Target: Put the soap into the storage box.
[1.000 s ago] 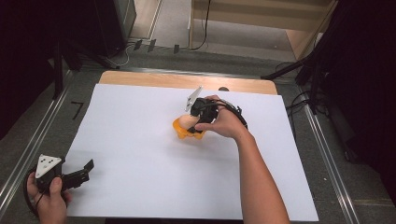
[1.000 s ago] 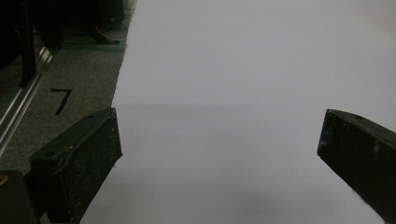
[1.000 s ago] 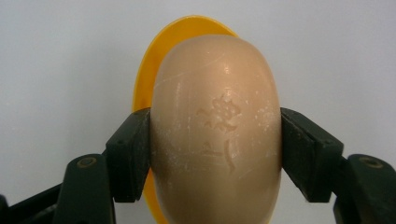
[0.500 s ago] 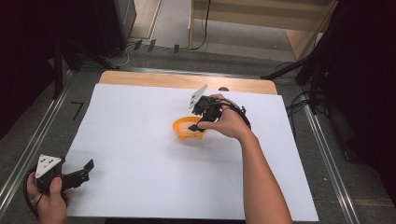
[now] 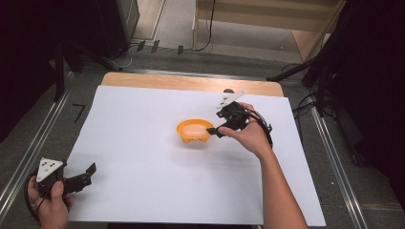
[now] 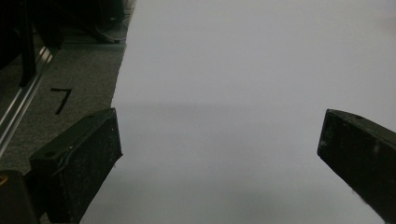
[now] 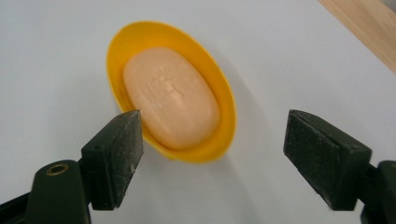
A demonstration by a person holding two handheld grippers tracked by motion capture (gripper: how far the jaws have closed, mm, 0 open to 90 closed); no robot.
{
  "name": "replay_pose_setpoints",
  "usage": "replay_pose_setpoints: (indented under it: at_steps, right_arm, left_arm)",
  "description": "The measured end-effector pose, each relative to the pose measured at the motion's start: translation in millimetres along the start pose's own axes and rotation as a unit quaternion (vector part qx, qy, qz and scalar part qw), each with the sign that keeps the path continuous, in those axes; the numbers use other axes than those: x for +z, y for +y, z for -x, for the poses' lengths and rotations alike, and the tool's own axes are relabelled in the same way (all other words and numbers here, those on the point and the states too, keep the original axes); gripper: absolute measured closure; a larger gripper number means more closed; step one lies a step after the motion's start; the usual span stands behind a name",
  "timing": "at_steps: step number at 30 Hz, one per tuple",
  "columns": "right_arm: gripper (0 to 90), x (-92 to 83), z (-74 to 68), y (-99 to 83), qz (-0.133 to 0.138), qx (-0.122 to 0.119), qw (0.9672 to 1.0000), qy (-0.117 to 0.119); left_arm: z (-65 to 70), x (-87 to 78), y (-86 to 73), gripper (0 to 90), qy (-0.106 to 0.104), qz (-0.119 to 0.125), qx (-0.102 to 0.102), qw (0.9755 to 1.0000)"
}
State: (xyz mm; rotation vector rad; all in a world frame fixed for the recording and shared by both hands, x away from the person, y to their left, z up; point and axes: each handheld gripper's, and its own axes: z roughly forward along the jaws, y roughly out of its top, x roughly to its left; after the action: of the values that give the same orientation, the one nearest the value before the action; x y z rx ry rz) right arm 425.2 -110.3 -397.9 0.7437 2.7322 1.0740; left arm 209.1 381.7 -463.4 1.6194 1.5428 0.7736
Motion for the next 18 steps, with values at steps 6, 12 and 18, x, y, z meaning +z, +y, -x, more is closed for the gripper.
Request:
replay_pose_setpoints:
  at_steps: [6,12,18]
  right_arm:
    - [14.2,-17.0,-4.3,-30.3,0.022,0.054,0.9974,-0.043]
    - [3.1,-32.3,-9.1,-60.1,0.055,0.083,0.9943,-0.037]
    - [1.4,-42.4,-19.2,-86.6,0.076,0.118,0.9867,-0.082]
  left_arm:
    - [0.4,-0.1,0.0,0.1,0.002,-0.001,0.002,1.0]
    - [0.6,-0.1,0.0,0.1,0.003,0.0,0.002,1.0]
    - [1.0,-0.1,-0.2,0.0,0.004,0.001,0.003,1.0]
